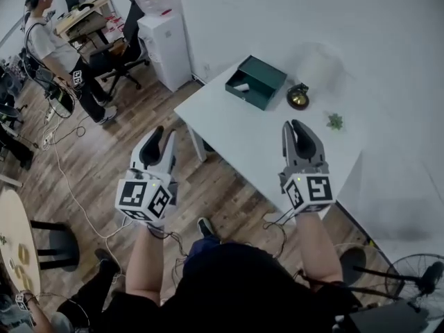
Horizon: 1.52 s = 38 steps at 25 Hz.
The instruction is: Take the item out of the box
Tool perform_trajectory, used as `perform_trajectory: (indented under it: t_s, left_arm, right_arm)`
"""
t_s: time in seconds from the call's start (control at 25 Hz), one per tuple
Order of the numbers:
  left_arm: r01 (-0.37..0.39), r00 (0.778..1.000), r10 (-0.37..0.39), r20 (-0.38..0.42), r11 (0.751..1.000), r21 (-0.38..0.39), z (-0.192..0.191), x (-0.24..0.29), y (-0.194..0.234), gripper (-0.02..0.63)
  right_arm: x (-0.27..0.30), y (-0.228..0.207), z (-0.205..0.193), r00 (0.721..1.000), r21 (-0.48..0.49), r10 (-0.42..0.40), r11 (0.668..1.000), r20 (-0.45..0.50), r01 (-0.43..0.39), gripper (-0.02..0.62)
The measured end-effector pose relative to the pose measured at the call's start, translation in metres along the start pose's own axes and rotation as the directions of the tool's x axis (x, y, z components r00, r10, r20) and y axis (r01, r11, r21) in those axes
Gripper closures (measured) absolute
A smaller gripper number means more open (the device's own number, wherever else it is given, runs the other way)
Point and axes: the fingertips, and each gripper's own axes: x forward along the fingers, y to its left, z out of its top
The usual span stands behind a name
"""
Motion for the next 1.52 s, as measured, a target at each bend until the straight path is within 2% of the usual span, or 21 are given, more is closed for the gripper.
perform_trajectory:
  t_s: [0.16, 0.36, 0.56, 0.76, 0.92, 1.16, 1.52]
  left_arm:
    - [0.032, 0.999, -0.032, 0.01, 0.998, -0.048, 0.004, 0.012, 0.052, 0.479]
    - [0.07, 0.997, -0.071, -0.009, 0.994, -0.087, -0.005, 0.021, 0.102, 0.479]
    - [0.076, 0.996, -0.082, -0.037, 0.988, -0.135, -0.025, 0.028, 0.135, 0.479]
    - [0.076, 0.995, -0.085, -0.053, 0.984, -0.159, -0.037, 0.044, 0.158, 0.479]
    - [0.074, 0.993, -0.086, -0.08, 0.986, -0.148, -0.044, 0.059, 0.167, 0.479]
    - [0.08, 0.992, -0.089, -0.093, 0.992, -0.094, -0.034, 0.11, 0.176, 0.479]
    - [0.16, 0.976, -0.168, -0.14, 0.985, -0.064, -0.041, 0.227, 0.147, 0.479]
  right_arm:
    - [0.041, 0.03, 0.004, 1.0, 0.029, -0.026, 0.999, -0.011, 0.026, 0.535]
    - [0.081, 0.066, 0.001, 0.998, 0.018, -0.052, 0.998, -0.031, 0.053, 0.535]
    - [0.111, 0.091, -0.01, 0.997, 0.009, -0.048, 0.999, -0.067, 0.048, 0.535]
    - [0.138, 0.094, -0.019, 0.995, 0.013, -0.056, 0.998, -0.085, 0.057, 0.537]
    - [0.157, 0.086, -0.035, 0.994, 0.039, -0.057, 0.997, -0.097, 0.061, 0.537]
    - [0.202, 0.059, -0.047, 0.996, 0.077, -0.051, 0.995, -0.072, 0.057, 0.538]
    - [0.249, -0.026, -0.07, 0.991, 0.119, -0.1, 0.987, -0.086, 0.11, 0.538]
